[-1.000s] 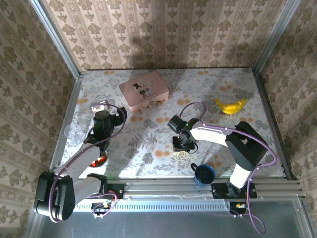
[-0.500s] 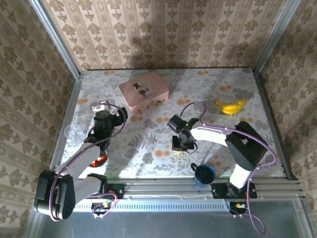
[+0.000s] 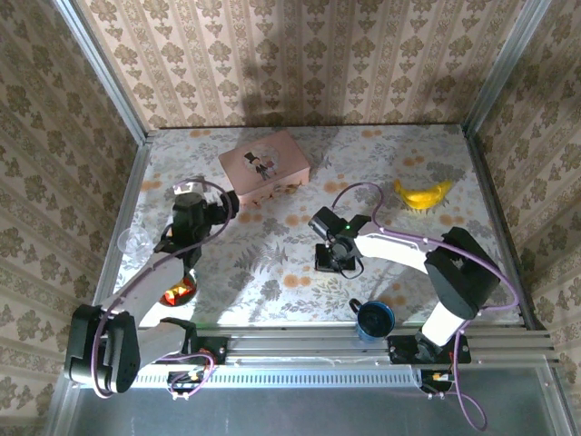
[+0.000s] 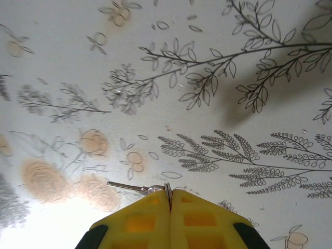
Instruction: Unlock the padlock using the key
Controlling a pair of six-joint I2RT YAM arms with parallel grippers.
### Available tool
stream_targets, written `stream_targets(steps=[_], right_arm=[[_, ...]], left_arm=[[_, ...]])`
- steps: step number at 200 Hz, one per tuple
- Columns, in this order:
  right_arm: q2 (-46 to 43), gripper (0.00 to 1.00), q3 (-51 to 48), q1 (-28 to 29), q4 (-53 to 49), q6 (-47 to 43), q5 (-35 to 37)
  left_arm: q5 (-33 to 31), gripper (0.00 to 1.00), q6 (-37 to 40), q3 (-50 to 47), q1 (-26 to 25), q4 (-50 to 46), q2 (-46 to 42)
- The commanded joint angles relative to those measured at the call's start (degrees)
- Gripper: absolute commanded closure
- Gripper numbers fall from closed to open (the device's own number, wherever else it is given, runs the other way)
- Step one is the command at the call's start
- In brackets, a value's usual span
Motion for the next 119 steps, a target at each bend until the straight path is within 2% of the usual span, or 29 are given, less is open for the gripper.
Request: stream_targets(steps=[1,51,87,119], right_arm=[[-3.65,1.0,0.71,-0.3,-0.24,0.93,1.96],[-9.11,1.0,0.27,-0.8,3.76,2.92,4.75],[-11.34,1.0,1.89,-1.1,4.29,3.13,5.39],[-12.54,1.0,2.97,-1.23,4.72,2.86,5.3]], left_arm=[[6.7,0.0,1.86,0.97,-0.76,-1.48,0.77],[14.93,0.0,2.54,-1.71,-7.52,1.65,-0.45],[23.85,0.12,4.07,-3.94,-13.04,7.92,0.33],[30.82,0.13,3.89,-2.15,-17.17,9.53,3.28]])
